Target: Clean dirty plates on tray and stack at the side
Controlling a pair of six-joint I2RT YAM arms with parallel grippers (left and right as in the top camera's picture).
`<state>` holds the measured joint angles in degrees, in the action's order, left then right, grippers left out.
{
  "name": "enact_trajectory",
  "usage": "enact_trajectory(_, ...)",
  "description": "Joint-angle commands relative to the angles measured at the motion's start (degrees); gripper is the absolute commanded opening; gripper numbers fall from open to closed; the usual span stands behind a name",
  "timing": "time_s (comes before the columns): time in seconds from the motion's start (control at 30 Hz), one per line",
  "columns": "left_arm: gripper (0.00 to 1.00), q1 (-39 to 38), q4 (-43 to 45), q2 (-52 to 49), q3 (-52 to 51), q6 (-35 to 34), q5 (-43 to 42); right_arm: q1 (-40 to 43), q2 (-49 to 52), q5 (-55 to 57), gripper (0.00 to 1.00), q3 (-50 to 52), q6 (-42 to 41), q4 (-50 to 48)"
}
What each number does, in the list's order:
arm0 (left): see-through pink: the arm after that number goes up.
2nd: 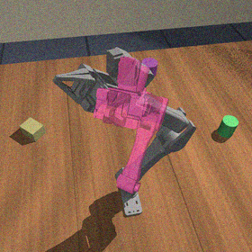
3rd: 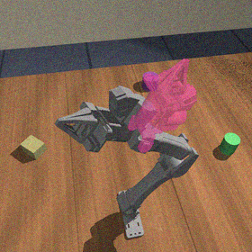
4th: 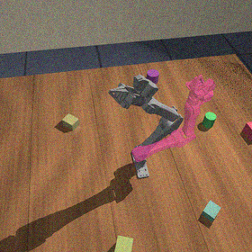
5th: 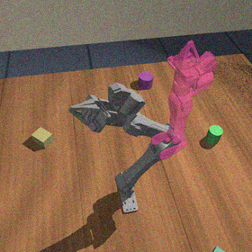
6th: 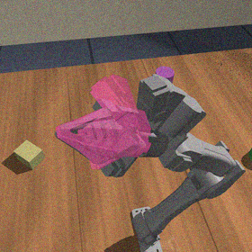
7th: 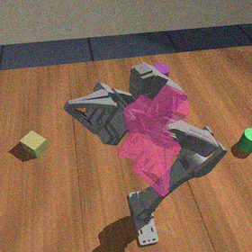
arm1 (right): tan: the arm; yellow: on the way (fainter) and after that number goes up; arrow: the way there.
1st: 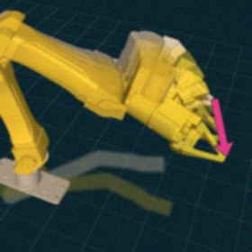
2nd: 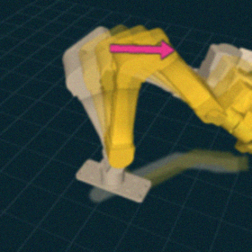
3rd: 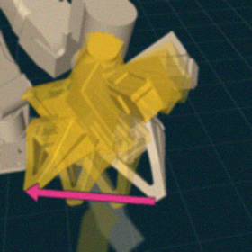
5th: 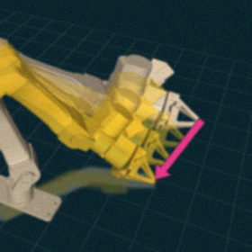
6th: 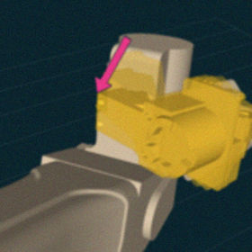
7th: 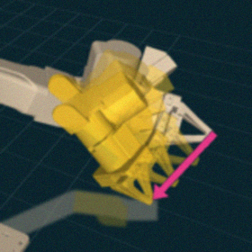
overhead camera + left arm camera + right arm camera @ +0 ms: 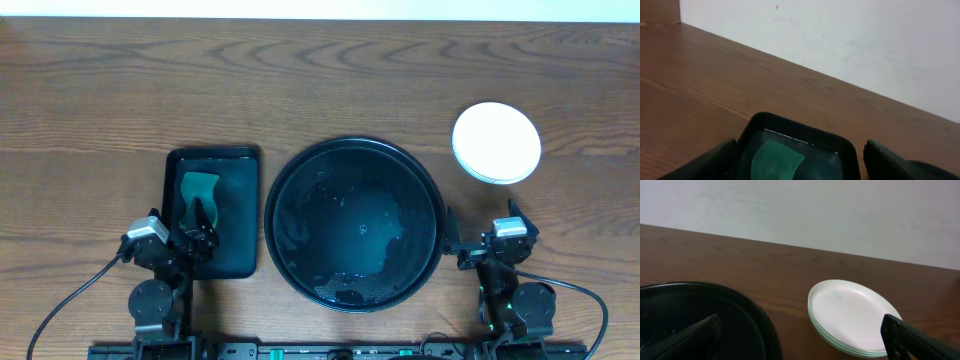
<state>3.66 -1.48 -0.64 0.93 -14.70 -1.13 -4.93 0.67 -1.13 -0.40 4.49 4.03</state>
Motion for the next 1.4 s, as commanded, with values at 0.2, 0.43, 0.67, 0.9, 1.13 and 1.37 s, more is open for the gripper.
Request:
enact_trajectory(0.2,0.8,0.28,-2.71,-3.39,-0.7,6.51,1.62,0.35,-0.39,-0.39,0.99,0.11,0.7,0.2)
enact_trajectory(0.43,0.81,0.28,-0.63,-3.72,-0.7,9.14,1.6,0.35,-0.39,-0.39,0.99,0.11,0.7,0.2)
enact_trajectory(0.67,0.8,0.28,3.39,-3.72,-0.7,9.66,1.6,0.35,-0.39,-0.42,0.99,0.11,0.7,0.2)
enact_trajectory(0.9,0.8,0.28,6.29,-3.5,-0.7,10.01,1.6,0.35,-0.39,-0.39,0.99,0.11,0.7,0.2)
enact_trajectory(1.13,0.81,0.28,6.99,0.39,-0.7,11.93,1.6,0.35,-0.39,-0.42,0.99,0.11,0.7,0.2)
enact_trajectory(1.37,0.8,0.28,4.28,0.57,-0.7,12.68,1.57,0.35,-0.39,-0.42,0.99,0.11,0.7,0.2)
